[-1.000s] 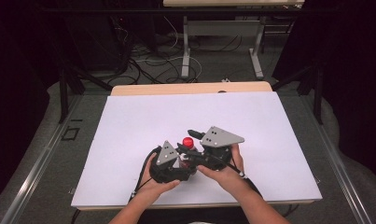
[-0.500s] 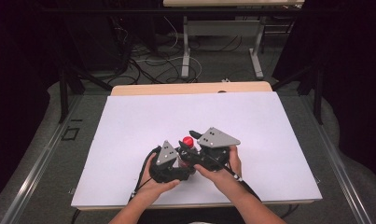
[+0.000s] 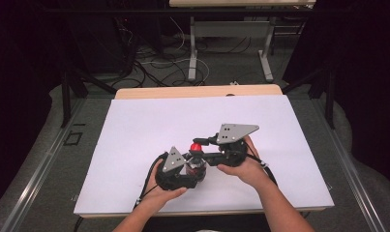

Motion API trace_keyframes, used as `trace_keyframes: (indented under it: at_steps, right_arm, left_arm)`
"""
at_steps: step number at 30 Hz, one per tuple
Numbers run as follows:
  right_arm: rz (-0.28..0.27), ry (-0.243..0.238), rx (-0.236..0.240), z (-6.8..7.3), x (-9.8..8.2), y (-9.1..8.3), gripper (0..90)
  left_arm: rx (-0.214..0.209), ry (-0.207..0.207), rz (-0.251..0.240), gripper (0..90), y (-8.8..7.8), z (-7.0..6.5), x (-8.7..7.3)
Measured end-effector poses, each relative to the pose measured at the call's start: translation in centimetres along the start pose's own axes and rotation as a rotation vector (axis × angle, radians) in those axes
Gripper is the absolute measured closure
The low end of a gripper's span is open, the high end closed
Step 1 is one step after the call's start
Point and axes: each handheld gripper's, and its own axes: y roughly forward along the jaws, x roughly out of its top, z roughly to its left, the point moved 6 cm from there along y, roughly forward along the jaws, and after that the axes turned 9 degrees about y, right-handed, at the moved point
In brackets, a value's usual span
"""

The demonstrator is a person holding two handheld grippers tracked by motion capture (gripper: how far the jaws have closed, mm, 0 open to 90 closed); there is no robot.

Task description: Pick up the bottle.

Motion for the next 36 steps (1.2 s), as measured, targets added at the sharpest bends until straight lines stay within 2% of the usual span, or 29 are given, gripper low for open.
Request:
trace_keyframes:
  at_steps: [2,4,5,7,9,12,15,19,20,22,25,30,31,36]
  right_arm:
    - [0.000,-0.013,0.033,-0.2,0.0,-0.1,60.9]
    - [0.004,0.002,0.036,-0.3,-0.1,-0.1,60.7]
    - [-0.002,0.029,0.011,-0.2,-0.1,-0.1,60.2]
    - [-0.006,0.044,-0.027,0.2,-0.1,-0.1,54.1]
    - [-0.036,0.082,-0.055,0.8,0.1,0.0,50.1]
    - [-0.065,0.085,-0.161,1.2,0.3,0.0,48.8]
    - [-0.091,0.119,-0.252,1.5,0.4,0.2,46.5]
    - [-0.089,0.104,-0.359,1.9,0.2,1.1,46.5]
    - [-0.096,0.096,-0.372,1.8,0.2,1.4,46.5]
    - [-0.089,0.102,-0.387,1.8,0.1,1.7,46.5]
    - [-0.090,0.100,-0.434,1.5,0.0,1.9,47.6]
    - [-0.084,0.129,-0.410,1.6,-0.1,1.5,50.4]
    - [-0.088,0.126,-0.405,1.8,-0.1,1.3,53.9]
    - [-0.095,0.104,-0.396,2.3,-0.2,0.9,59.6]
  left_arm:
    - [-0.006,0.003,-0.003,30.2,0.1,-0.1,0.0]
    - [-0.005,0.001,-0.002,30.2,0.1,-0.1,0.0]
    - [-0.001,0.002,-0.002,30.2,0.1,0.0,0.0]
    - [0.001,-0.005,-0.004,30.2,0.1,0.0,0.0]
    - [0.007,-0.010,-0.004,30.2,0.1,0.2,0.0]
    - [0.013,-0.010,-0.005,30.2,0.0,0.3,0.0]
    - [0.017,-0.010,0.000,30.2,0.1,0.3,0.0]
    - [0.007,-0.009,0.005,30.2,0.1,0.0,-0.1]
    - [0.005,0.000,0.009,30.2,0.1,0.0,-0.1]
    - [0.006,-0.010,0.004,30.2,0.2,-0.1,0.0]
    - [0.010,-0.018,-0.004,30.2,0.0,0.0,0.0]
    - [0.016,-0.014,-0.007,30.2,-0.1,0.4,0.0]
    - [0.019,-0.014,-0.005,30.2,-0.1,0.4,0.0]
    - [0.021,-0.010,-0.003,30.2,-0.1,0.4,0.0]
